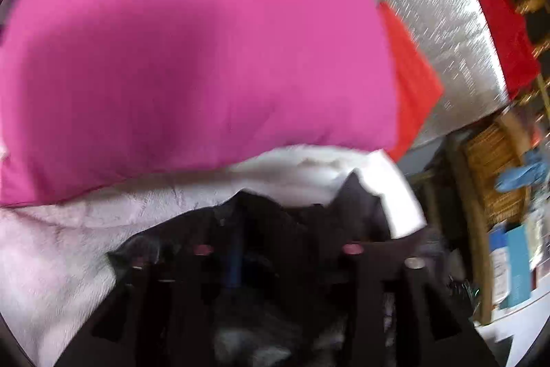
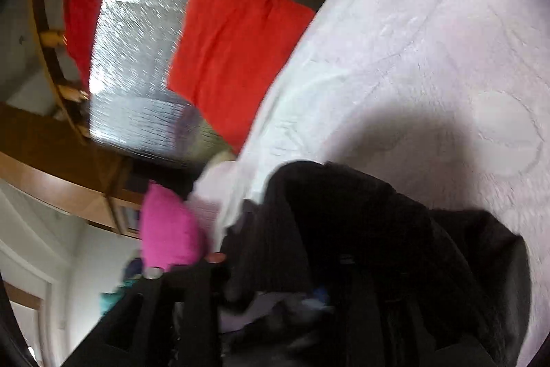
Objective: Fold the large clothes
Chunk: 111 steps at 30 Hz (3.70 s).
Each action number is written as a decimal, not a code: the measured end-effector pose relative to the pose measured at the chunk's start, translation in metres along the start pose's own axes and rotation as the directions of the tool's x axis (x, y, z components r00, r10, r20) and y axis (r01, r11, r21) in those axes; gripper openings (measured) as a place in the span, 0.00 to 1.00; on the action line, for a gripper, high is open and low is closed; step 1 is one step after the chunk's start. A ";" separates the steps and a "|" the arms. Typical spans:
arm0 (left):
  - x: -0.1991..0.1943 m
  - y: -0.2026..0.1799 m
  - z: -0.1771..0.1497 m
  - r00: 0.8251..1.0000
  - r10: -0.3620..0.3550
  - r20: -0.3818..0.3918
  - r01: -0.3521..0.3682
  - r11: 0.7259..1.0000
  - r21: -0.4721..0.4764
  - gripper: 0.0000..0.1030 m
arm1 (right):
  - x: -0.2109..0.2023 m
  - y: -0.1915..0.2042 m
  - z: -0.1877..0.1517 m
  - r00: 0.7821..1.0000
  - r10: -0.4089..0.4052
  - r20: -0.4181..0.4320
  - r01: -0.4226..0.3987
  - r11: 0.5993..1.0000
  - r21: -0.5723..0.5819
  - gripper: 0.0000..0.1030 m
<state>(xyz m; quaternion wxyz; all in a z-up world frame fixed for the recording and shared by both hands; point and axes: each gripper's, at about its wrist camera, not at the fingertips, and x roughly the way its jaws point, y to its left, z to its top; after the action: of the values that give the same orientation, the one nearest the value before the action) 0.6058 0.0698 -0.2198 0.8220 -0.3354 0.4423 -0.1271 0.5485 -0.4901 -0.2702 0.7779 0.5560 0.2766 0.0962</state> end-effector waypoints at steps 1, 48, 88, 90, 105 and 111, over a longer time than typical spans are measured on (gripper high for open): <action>-0.020 -0.004 0.000 0.998 -0.007 0.066 0.007 1.000 0.000 0.71 | -0.019 0.005 -0.001 0.998 0.033 0.060 -0.033 0.999 0.000 0.78; -0.161 0.028 -0.194 0.966 0.153 0.208 -0.095 0.959 -0.266 0.22 | -0.214 -0.003 -0.173 0.940 -0.306 0.152 0.321 0.943 -0.090 0.31; -0.082 -0.013 -0.188 0.849 0.493 0.192 -0.514 0.855 0.076 0.84 | 0.013 0.089 -0.179 0.641 -0.750 0.164 0.550 0.299 -0.780 0.14; -0.073 -0.006 -0.179 0.858 0.488 0.160 -0.500 0.865 0.039 0.84 | 0.014 0.079 -0.171 0.650 -0.739 0.180 0.585 0.335 -0.739 0.14; -0.115 -0.026 -0.172 0.885 0.426 0.188 -0.460 0.861 0.217 0.84 | -0.249 0.031 -0.138 0.866 -0.441 0.237 0.499 0.794 -0.347 0.80; -0.128 -0.025 -0.175 0.874 0.444 0.199 -0.485 0.821 0.300 0.84 | -0.281 -0.027 -0.127 0.902 -0.425 0.069 0.430 0.875 -0.224 0.80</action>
<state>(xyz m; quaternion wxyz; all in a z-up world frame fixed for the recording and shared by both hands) 0.3923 0.0388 -0.1882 0.8986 -0.0768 0.4314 0.0232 0.2437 -0.5252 -0.2331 0.8423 0.3866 0.3722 -0.0512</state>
